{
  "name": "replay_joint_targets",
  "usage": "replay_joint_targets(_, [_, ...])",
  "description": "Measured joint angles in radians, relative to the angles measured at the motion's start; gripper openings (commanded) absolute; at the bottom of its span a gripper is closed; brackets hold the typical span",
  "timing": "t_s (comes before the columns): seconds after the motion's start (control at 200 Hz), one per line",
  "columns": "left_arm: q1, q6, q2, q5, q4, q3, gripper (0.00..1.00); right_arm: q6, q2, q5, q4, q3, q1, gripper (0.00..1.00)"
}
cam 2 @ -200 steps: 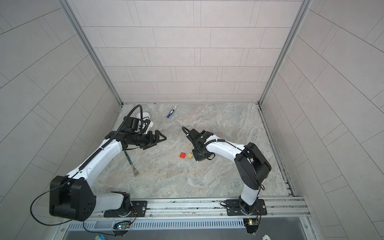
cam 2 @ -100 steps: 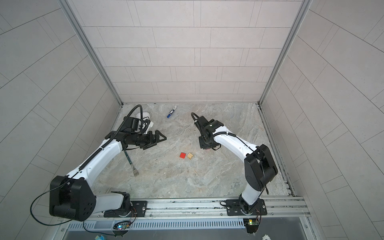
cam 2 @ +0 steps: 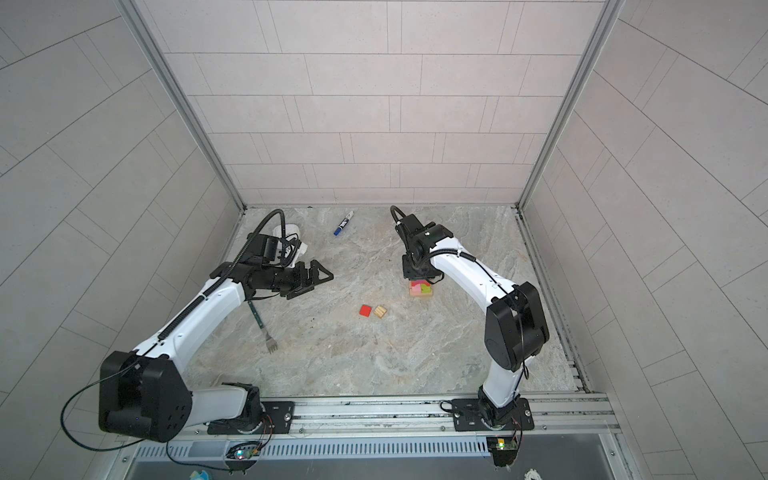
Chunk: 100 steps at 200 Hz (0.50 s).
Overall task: Build the wood block tower
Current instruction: 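Carry the magenta cube with the right gripper over the stack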
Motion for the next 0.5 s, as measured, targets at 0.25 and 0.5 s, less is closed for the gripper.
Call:
replay_joint_targets(0.25, [0.000,-0.006,0.000,0.005,0.009,0.000,0.99,-0.003,0.057,0.003,-0.013,0.041,-0.020,0.31])
replay_joint_targets(0.5, [0.000,-0.006,0.000,0.005,0.011,0.000,0.99,-0.008,0.097,0.002,-0.017,0.049,-0.031,0.31])
